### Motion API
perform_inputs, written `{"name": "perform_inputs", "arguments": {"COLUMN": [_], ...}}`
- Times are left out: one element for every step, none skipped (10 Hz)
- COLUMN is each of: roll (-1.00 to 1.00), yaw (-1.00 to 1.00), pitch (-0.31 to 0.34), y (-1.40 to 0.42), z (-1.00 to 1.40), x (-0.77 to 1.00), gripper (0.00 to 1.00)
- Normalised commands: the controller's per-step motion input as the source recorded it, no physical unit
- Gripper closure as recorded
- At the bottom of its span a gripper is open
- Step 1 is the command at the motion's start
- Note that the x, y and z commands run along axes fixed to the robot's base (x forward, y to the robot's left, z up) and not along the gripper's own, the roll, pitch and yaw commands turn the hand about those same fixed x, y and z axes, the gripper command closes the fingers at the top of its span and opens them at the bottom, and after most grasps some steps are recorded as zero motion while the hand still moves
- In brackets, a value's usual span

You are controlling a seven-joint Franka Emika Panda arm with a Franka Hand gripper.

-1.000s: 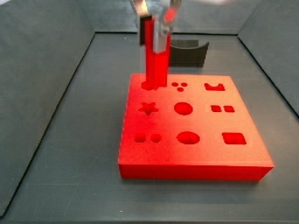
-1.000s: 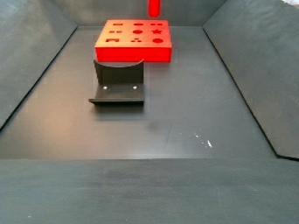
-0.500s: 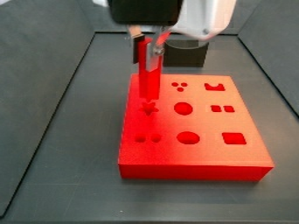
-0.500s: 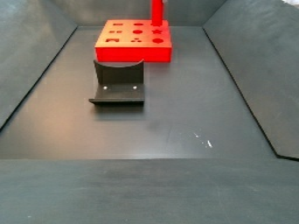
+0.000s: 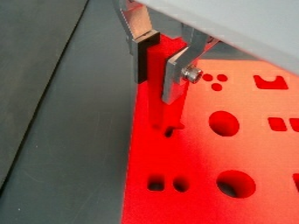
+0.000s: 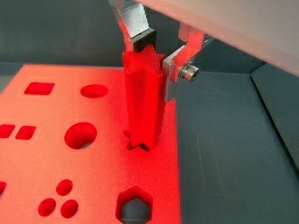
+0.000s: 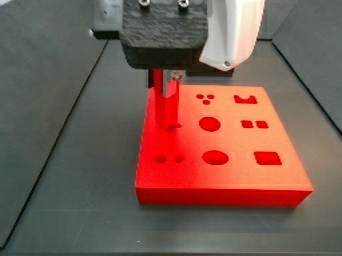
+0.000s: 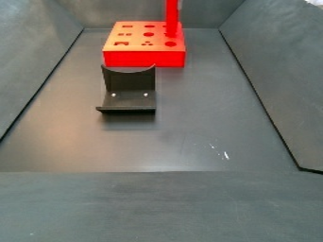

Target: Insert the star object.

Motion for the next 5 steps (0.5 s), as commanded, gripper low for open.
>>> {"name": "perform_inputs", "arguments": {"roll": [0.07, 0.03, 0.0, 0.03, 0.03], "yaw": [0.33, 0.28, 0.17, 0.08, 0.0], "pitch": [-0.036, -0.051, -0.044, -0.033, -0.024], "y": [0.0, 0.0, -0.02, 0.0, 0.0], "z": [-0.12, -0.11, -0.09, -0.14, -0.14], "x": [0.27, 0.28, 0.14, 0.0, -0.05], "gripper": [1.0, 1.0, 1.0, 1.0, 1.0]}}
